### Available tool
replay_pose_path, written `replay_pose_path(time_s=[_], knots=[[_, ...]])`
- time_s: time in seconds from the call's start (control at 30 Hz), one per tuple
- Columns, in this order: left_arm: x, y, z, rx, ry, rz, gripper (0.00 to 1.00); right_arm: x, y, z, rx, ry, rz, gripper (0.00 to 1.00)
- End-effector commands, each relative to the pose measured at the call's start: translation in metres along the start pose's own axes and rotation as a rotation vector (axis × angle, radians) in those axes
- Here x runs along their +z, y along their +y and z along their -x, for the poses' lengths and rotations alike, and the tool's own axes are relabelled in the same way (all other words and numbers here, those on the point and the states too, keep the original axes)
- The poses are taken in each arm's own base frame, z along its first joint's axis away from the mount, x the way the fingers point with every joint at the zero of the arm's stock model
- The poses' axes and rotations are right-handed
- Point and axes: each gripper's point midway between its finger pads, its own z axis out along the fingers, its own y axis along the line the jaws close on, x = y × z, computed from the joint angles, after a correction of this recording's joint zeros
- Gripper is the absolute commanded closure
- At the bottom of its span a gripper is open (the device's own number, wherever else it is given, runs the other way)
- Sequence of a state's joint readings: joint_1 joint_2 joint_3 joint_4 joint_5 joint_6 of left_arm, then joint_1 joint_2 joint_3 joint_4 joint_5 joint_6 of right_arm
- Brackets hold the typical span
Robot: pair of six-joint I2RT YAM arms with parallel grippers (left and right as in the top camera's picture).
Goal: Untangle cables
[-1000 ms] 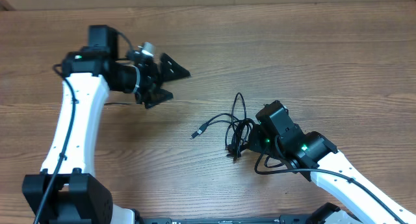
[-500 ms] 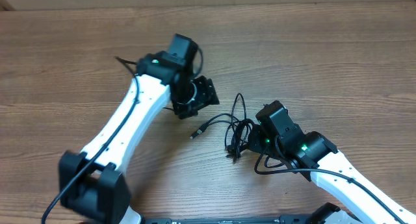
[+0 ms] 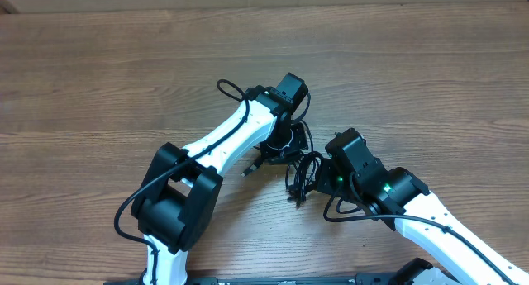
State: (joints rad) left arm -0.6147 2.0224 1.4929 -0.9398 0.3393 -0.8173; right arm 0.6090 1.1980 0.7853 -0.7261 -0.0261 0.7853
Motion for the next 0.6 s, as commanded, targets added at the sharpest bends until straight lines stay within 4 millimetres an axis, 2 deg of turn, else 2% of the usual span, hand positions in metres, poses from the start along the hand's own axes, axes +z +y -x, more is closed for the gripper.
replay_pose_path(time_s=[0.0, 0.07, 0.1, 0.13, 0.17, 0.2, 0.23, 0.3, 0.4, 0.53, 0.57], knots=[[-0.004, 0.008, 0.019, 0.064, -0.076, 0.054, 0.96, -0.001, 0.002, 0.002, 0.005, -0.007, 0.008, 0.95], [-0.038, 0.016, 0.033, 0.131, -0.093, 0.056, 0.96, -0.001, 0.000, 0.001, 0.005, -0.002, 0.001, 0.94], [-0.065, 0.020, 0.039, 0.141, -0.104, 0.053, 0.96, -0.001, -0.002, 0.000, 0.006, -0.002, -0.006, 0.94], [-0.080, 0.023, 0.043, 0.149, -0.113, 0.050, 0.96, -0.001, -0.003, 0.001, 0.006, -0.006, -0.011, 0.94], [-0.103, 0.026, 0.047, 0.165, -0.130, 0.044, 0.96, -0.001, -0.004, 0.002, 0.006, -0.013, -0.019, 0.94], [-0.135, 0.034, 0.054, 0.212, -0.164, 0.035, 0.96, -0.001, -0.006, 0.004, 0.005, -0.022, -0.029, 0.94], [-0.157, 0.040, 0.060, 0.265, -0.197, 0.041, 0.96, -0.002, -0.006, 0.004, 0.006, -0.025, -0.029, 0.94], [-0.182, 0.055, 0.069, 0.302, -0.259, 0.076, 0.96, -0.002, -0.006, 0.004, 0.006, -0.025, -0.029, 0.94], [-0.193, 0.072, 0.080, 0.307, -0.299, 0.115, 0.96, -0.001, -0.005, 0.005, 0.006, -0.026, -0.027, 0.94], [-0.185, 0.080, 0.092, 0.349, -0.312, 0.139, 0.95, -0.001, -0.005, 0.004, 0.006, -0.022, -0.024, 0.94], [-0.180, 0.080, 0.094, 0.331, -0.317, 0.138, 0.54, -0.001, -0.004, 0.003, 0.006, -0.020, -0.021, 0.94]])
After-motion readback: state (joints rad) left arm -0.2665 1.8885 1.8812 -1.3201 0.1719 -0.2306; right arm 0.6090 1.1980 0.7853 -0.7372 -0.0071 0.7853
